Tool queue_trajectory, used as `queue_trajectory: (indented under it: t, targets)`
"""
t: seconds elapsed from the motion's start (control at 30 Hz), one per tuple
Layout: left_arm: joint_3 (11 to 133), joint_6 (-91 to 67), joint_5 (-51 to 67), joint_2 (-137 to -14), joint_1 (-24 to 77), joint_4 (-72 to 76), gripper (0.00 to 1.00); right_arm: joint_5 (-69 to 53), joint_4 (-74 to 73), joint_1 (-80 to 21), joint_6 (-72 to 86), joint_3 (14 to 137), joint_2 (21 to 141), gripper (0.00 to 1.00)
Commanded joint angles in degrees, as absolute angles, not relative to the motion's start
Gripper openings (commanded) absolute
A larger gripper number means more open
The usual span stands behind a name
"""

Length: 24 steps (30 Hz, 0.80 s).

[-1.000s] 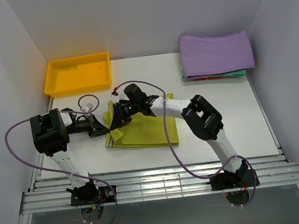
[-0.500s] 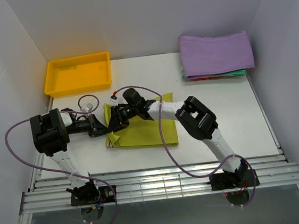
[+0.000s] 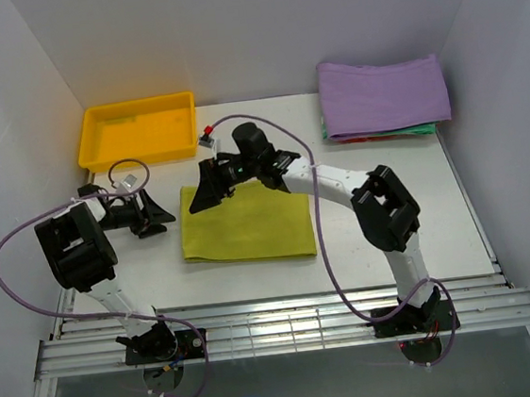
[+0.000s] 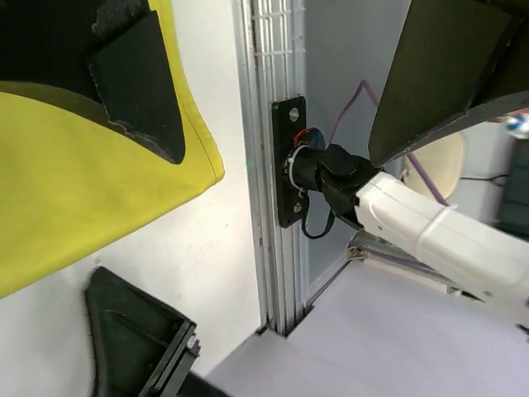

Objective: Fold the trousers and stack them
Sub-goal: Fold the trousers

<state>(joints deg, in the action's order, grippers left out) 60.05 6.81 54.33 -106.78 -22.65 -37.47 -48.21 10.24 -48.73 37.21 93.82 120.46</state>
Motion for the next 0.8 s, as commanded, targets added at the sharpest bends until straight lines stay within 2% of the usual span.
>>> queue_trajectory:
  t: [0.0,0.1,0.17,0.2,0.33,0.4,0.57,0.77]
  targets:
    - [63.8,10.45,48.53,-100.64,-26.88,-40.78,0.72,-50.18,3.19,-43.52,23.14,93.96,109.8,0.97]
    - [68.89,16.74,50.87,-97.04,-31.98,-44.62,0.74,-50.89,-9.2,-39.47,10.93,91.68,104.6,0.95]
    - [74.86,23.35,55.61,-94.94,-31.64,-50.16,0.74,-50.37,-17.26,-36.76,2.17,87.92,100.84,0.93]
    - [76.45,25.47,60.25,-94.14,-30.07,-54.97,0.74,-50.19,-19.75,-35.96,-0.07,86.76,99.85,0.92]
    - [79.72,28.48,63.53,-90.27,-20.17,-60.29,0.71,-49.22,-25.22,-32.0,-6.24,80.52,96.6,0.92]
    - [76.22,24.54,64.77,-87.9,-14.27,-55.59,0.69,-49.83,-25.49,-29.54,-6.24,78.32,96.68,0.94]
    - [65.86,11.72,65.22,-89.03,-7.92,-39.33,0.64,-51.58,-26.45,-26.72,-5.63,78.84,102.72,0.96]
    - [62.67,4.23,63.9,-102.55,-8.61,-27.97,0.6,-53.17,-25.84,-25.67,-5.19,80.24,113.26,0.98]
